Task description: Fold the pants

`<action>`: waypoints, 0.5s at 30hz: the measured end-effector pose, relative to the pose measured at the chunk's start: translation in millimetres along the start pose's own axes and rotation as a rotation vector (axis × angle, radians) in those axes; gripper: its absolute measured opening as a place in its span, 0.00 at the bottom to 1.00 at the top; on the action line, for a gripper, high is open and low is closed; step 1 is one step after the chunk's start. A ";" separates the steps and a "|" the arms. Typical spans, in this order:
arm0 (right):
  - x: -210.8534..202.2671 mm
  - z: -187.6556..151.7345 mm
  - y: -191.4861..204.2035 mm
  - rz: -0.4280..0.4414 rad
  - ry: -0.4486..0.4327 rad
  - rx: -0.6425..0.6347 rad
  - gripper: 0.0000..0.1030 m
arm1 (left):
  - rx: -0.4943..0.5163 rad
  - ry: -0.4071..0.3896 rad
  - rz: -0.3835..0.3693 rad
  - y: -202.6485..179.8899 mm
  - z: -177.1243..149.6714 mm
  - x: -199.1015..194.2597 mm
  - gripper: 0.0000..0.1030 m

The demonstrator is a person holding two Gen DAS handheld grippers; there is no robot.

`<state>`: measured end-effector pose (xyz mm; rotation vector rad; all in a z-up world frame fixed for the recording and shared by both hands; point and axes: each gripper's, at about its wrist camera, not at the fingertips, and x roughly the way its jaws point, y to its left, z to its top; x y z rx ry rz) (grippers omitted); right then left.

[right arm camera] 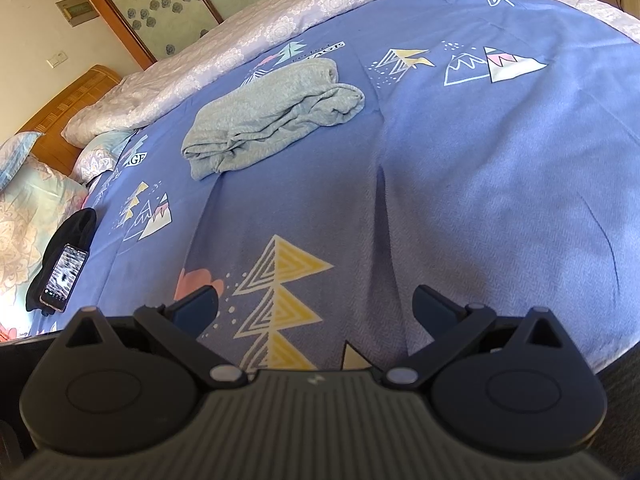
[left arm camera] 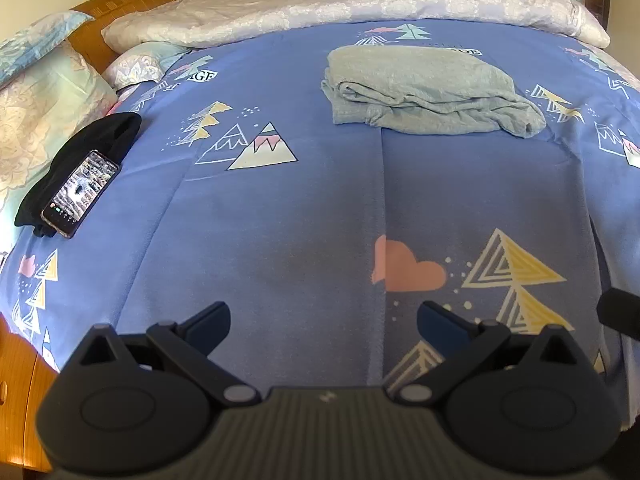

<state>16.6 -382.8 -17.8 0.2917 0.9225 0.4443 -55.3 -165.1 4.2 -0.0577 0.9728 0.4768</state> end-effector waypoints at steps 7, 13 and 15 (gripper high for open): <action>0.0 0.0 -0.1 0.000 0.000 0.000 1.00 | 0.016 -0.044 0.017 -2.4 -0.7 -6.0 1.00; 0.0 0.1 0.1 0.001 -0.001 0.000 1.00 | 0.021 -0.059 0.020 -2.2 0.4 -7.4 1.00; -1.0 -0.1 0.8 0.002 -0.004 0.000 1.00 | 0.021 -0.060 0.020 -2.0 0.0 -7.8 1.00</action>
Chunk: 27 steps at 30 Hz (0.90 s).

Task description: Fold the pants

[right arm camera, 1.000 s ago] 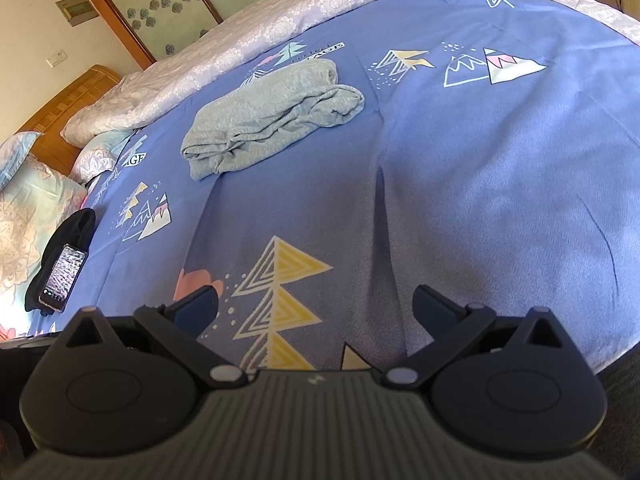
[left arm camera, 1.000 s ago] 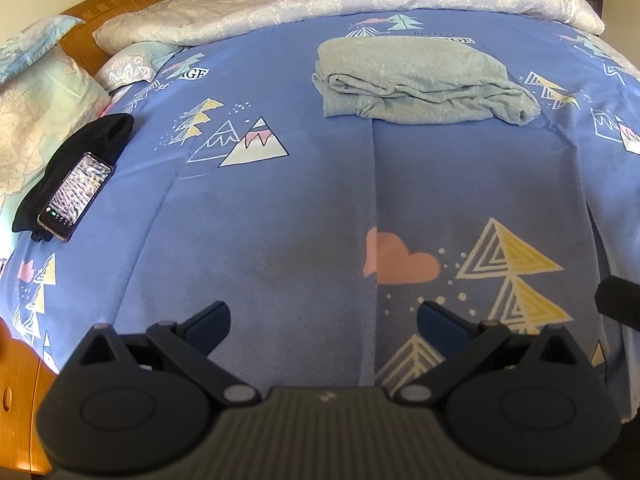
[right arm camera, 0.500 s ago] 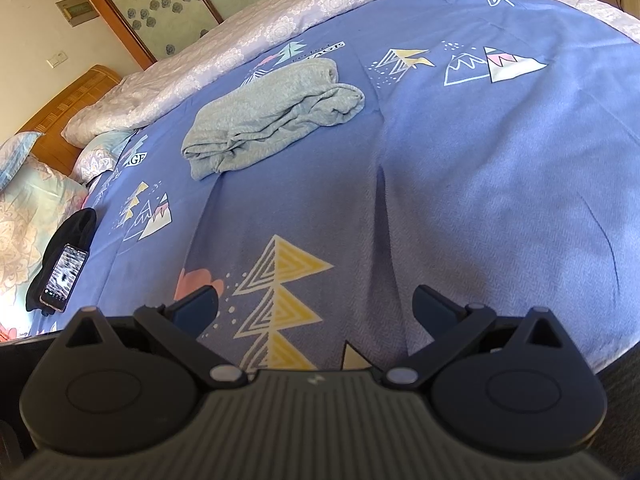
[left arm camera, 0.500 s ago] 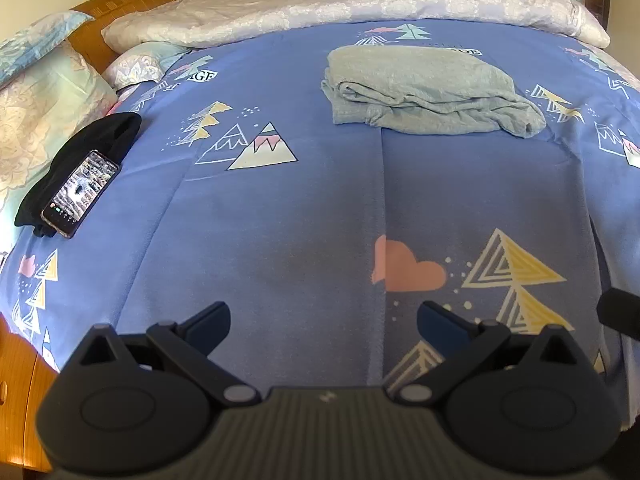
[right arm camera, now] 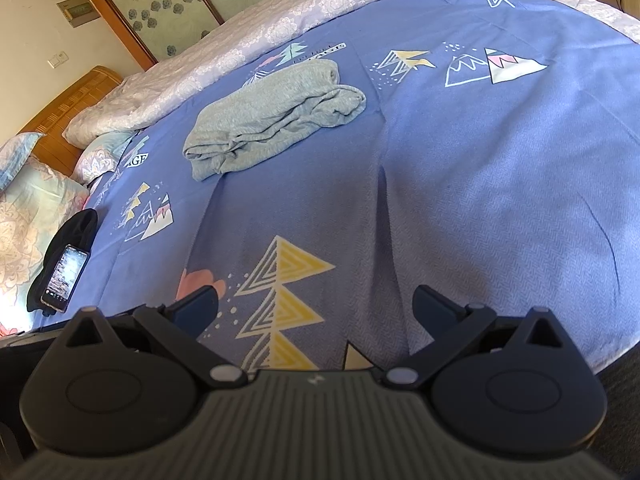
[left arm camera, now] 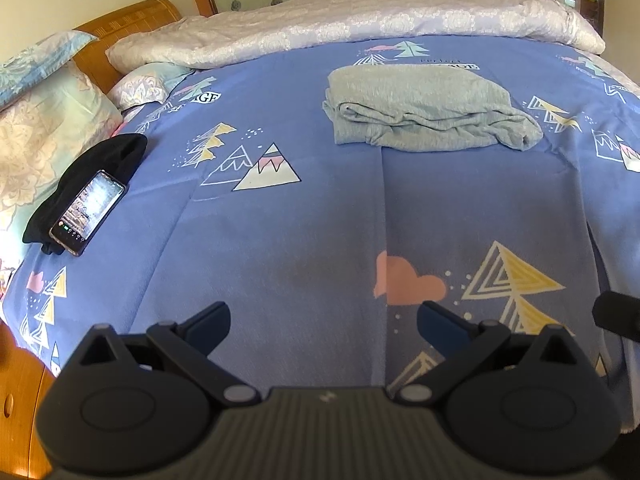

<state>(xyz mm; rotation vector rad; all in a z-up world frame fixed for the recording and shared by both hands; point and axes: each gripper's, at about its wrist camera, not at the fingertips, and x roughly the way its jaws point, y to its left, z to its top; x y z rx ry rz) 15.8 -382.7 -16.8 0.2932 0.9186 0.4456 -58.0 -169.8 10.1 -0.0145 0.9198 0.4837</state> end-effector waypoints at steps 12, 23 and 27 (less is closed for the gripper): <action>-3.2 0.0 3.9 0.006 -0.012 -0.012 1.00 | 0.002 0.040 -0.008 -0.9 -2.1 1.3 1.00; -3.3 0.1 3.8 0.006 -0.014 -0.013 1.00 | 0.005 0.086 -0.025 -2.2 -4.9 5.8 1.00; -3.4 0.0 3.9 0.004 -0.017 -0.014 1.00 | -0.008 0.114 -0.037 -1.6 -4.8 8.8 1.00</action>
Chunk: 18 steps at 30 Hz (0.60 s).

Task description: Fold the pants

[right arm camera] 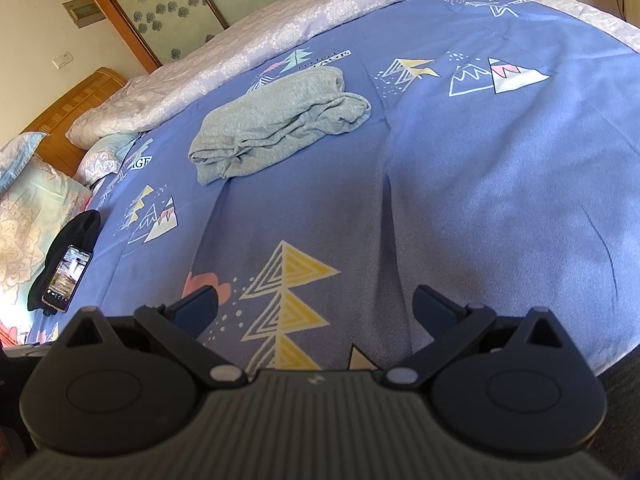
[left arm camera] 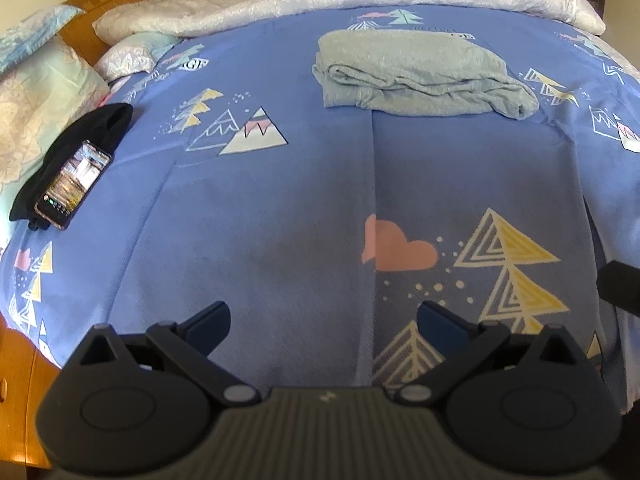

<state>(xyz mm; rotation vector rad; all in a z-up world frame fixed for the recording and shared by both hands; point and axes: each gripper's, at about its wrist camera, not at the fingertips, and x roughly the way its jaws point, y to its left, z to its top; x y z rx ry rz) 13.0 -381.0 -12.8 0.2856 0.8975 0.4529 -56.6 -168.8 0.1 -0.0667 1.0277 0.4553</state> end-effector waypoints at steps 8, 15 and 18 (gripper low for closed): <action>0.3 0.5 -0.4 0.000 -0.001 0.000 1.00 | -0.007 0.017 -0.003 0.3 -0.4 1.0 1.00; -1.2 1.4 -1.3 -0.001 -0.008 0.002 1.00 | 0.000 0.026 -0.013 -2.0 -0.2 2.0 1.00; -0.6 1.4 -1.0 -0.001 -0.005 0.002 1.00 | 0.002 0.031 -0.017 -3.2 -0.5 2.8 1.00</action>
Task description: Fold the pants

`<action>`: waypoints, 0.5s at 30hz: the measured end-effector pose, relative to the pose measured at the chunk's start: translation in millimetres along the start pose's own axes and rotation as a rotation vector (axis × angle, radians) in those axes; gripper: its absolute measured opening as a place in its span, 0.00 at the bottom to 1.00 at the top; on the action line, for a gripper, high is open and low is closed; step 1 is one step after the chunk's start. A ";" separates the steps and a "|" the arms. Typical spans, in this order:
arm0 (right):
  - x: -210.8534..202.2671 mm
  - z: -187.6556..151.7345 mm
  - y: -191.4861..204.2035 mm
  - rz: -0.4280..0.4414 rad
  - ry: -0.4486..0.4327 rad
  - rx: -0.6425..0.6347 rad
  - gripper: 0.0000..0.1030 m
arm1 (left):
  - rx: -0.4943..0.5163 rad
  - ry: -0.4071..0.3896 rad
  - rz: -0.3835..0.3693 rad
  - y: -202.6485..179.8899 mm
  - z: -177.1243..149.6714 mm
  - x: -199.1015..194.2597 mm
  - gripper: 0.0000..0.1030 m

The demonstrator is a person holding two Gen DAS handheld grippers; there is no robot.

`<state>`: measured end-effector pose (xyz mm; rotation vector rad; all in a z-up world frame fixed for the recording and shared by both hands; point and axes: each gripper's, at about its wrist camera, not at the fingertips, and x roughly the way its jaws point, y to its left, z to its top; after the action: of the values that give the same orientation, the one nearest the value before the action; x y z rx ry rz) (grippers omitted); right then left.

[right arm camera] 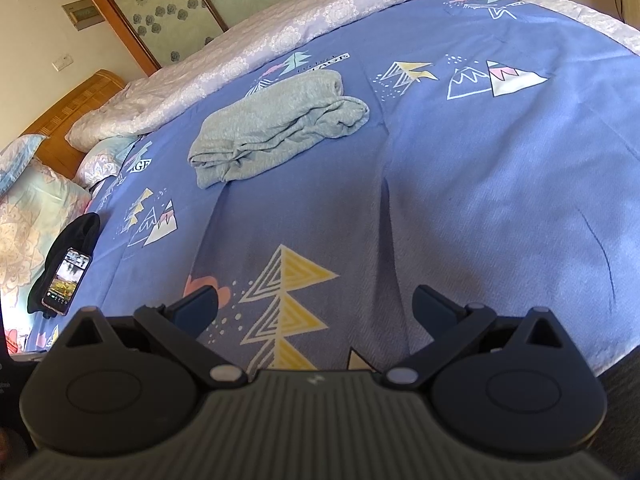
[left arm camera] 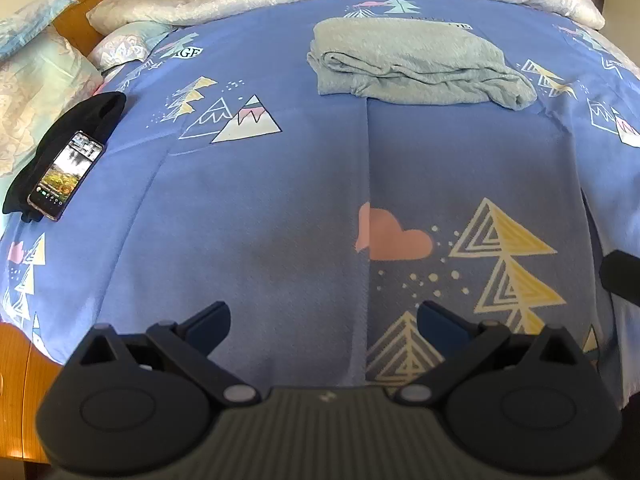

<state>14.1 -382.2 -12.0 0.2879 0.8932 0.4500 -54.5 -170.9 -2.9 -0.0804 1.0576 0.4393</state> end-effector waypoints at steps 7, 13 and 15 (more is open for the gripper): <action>0.4 0.0 0.1 0.000 0.001 0.001 1.00 | 0.007 0.016 -0.016 -1.6 -0.7 3.0 1.00; 0.5 -0.5 -0.6 0.000 0.002 0.002 1.00 | 0.010 0.022 -0.017 -2.8 -1.3 4.4 1.00; 0.7 -0.6 -1.2 0.000 0.003 0.002 1.00 | 0.009 0.026 -0.018 -2.4 -1.3 5.0 1.00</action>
<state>14.2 -382.9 -13.3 0.2893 0.8963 0.4497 -52.5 -171.8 -8.2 -0.0877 1.0835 0.4181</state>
